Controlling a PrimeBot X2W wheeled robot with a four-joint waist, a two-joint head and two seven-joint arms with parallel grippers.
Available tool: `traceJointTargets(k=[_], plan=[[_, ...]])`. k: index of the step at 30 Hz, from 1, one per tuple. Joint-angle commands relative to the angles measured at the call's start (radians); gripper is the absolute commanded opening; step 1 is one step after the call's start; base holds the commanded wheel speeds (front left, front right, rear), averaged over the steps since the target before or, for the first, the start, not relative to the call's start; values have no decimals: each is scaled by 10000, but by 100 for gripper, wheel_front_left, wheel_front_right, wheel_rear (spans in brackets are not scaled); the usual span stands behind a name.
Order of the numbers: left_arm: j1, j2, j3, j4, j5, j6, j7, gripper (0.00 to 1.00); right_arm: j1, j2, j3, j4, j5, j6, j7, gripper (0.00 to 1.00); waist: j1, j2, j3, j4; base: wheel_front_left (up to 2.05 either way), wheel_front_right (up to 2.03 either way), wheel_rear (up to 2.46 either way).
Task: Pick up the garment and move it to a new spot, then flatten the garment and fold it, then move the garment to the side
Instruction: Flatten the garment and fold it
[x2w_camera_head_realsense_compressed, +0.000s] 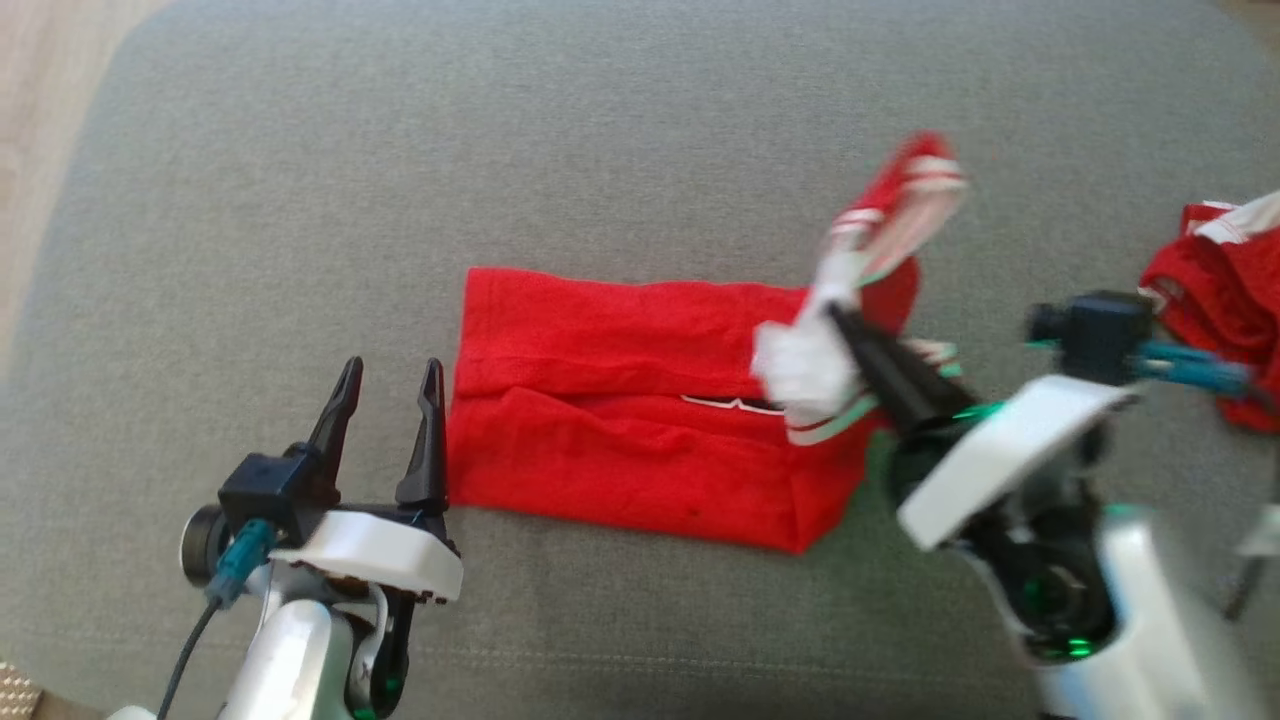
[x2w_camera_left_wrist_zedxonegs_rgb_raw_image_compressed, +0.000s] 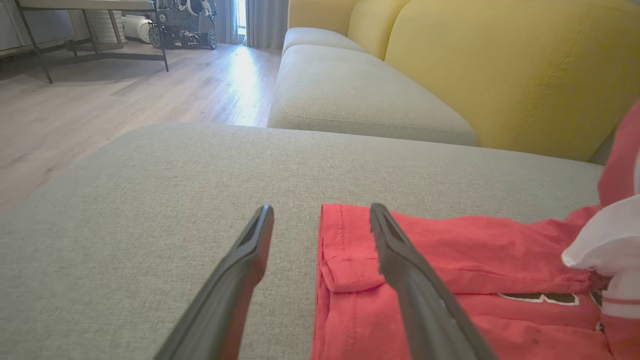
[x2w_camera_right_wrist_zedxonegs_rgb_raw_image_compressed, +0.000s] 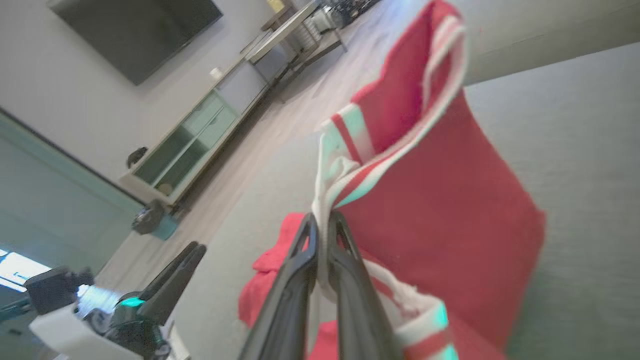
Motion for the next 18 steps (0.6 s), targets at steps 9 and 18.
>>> traceJointTargets(k=[9,18], plan=[[-383,-70,170,-262,104,-138,-90,100,-1441,504,2905,2007,1429,35,-1092,0,0,0,267,562,0,0,0],[-630,-157,9,-169,105,-237,-90,100,-3168,527,5417,4158,3330,35,-3391,0,0,0,612,932,0,0,0]])
